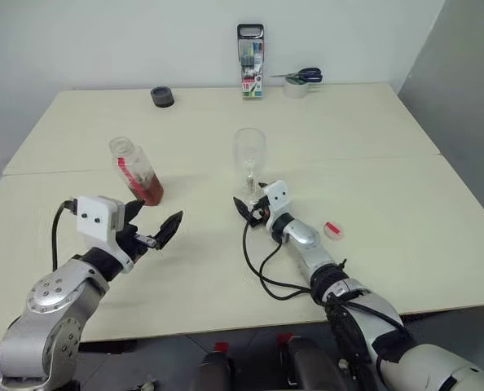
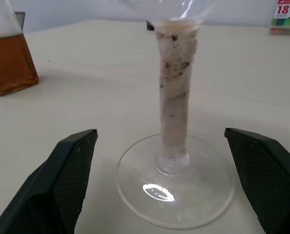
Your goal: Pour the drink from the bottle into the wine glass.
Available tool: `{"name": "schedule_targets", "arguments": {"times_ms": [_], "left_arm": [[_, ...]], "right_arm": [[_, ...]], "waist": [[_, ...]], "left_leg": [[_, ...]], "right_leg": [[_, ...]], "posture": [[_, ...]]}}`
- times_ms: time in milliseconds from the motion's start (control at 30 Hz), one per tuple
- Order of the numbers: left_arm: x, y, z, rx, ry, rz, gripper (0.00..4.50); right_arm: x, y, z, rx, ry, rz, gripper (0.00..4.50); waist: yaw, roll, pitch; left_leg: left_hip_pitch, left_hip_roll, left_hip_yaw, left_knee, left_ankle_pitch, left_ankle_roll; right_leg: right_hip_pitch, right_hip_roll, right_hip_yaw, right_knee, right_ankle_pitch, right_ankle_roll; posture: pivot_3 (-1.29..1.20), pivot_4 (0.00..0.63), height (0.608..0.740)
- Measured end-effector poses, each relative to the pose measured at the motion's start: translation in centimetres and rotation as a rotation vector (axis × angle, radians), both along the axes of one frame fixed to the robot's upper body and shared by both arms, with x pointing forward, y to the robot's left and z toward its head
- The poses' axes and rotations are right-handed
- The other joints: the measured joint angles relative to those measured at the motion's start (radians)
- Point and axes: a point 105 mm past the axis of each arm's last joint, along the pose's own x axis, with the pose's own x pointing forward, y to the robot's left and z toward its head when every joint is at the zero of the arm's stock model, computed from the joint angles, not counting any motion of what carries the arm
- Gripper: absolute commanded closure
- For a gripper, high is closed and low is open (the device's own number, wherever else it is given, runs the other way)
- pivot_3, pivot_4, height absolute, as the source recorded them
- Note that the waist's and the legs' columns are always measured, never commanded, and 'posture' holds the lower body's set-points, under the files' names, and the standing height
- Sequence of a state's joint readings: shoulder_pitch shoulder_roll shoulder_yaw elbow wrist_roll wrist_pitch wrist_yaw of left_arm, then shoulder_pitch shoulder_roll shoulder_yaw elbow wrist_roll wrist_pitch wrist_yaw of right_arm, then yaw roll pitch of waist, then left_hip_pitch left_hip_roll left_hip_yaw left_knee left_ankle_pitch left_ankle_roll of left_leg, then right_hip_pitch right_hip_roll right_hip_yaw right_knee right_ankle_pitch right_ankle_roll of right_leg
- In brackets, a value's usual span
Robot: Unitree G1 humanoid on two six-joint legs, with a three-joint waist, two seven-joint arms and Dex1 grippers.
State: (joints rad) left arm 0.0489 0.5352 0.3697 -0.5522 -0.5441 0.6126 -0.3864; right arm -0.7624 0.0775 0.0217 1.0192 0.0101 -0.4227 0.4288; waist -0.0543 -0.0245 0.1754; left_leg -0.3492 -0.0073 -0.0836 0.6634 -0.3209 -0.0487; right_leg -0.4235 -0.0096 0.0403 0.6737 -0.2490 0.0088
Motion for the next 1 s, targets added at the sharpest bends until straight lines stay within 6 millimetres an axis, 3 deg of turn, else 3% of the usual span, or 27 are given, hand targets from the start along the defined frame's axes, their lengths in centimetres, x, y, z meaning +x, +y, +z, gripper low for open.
{"name": "schedule_targets", "arguments": {"times_ms": [233, 400, 500, 600, 800, 1000], "left_arm": [[1.0, 1.8, -1.1, -0.049, -0.022, 0.144, 0.0], [1.6, 2.8, -1.4, -0.079, -0.037, 0.217, 0.0], [1.9, 3.7, -1.2, -0.084, -0.052, 0.256, 0.0], [2.4, 4.2, -1.3, -0.091, -0.059, 0.277, 0.0], [4.0, 5.2, -1.3, -0.101, -0.067, 0.286, 0.0], [5.4, 6.0, -0.9, -0.086, -0.08, 0.274, 0.0]], "right_arm": [[-3.0, -3.5, 2.6, -0.02, -0.024, 0.17, 0.05], [-7.4, -6.2, 6.9, -0.097, -0.001, 0.346, 0.05], [-10.2, -6.3, 9.8, -0.119, -0.001, 0.45, 0.05], [-12.5, -5.5, 10.7, -0.127, 0.039, 0.549, 0.05], [-13.3, -5.3, 12.1, -0.127, 0.054, 0.543, 0.05], [-13.3, -5.2, 12.2, -0.106, 0.076, 0.512, 0.05]], "waist": [[0.005, 0.0, 0.0], [0.02, 0.0, 0.0], [0.02, 0.0, 0.0], [0.022, 0.0, 0.0], [0.025, -0.001, 0.0], [0.025, -0.001, 0.0]], "left_leg": [[0.0, 0.001, 0.0, 0.0, -0.002, 0.003], [0.0, 0.0, -0.001, 0.001, -0.002, 0.003], [0.001, 0.0, -0.001, 0.0, -0.003, 0.003], [0.001, 0.0, -0.002, 0.001, -0.002, 0.003], [0.001, 0.0, -0.003, 0.001, -0.002, 0.003], [0.0, 0.0, -0.003, 0.001, -0.002, 0.003]], "right_leg": [[0.0, 0.0, 0.0, 0.0, 0.0, 0.0], [0.0, 0.0, -0.001, 0.0, 0.0, 0.0], [0.002, 0.0, -0.001, 0.0, 0.0, 0.001], [0.002, 0.001, -0.002, -0.001, 0.0, 0.001], [0.003, 0.001, -0.003, -0.001, 0.0, 0.001], [0.002, 0.001, -0.003, -0.001, 0.0, 0.001]], "posture": [[0.0, 0.15, 0.74], [0.0, 0.15, 0.74], [0.0, 0.15, 0.74], [0.0, 0.15, 0.74], [0.0, 0.15, 0.74], [0.0, 0.15, 0.74]]}}
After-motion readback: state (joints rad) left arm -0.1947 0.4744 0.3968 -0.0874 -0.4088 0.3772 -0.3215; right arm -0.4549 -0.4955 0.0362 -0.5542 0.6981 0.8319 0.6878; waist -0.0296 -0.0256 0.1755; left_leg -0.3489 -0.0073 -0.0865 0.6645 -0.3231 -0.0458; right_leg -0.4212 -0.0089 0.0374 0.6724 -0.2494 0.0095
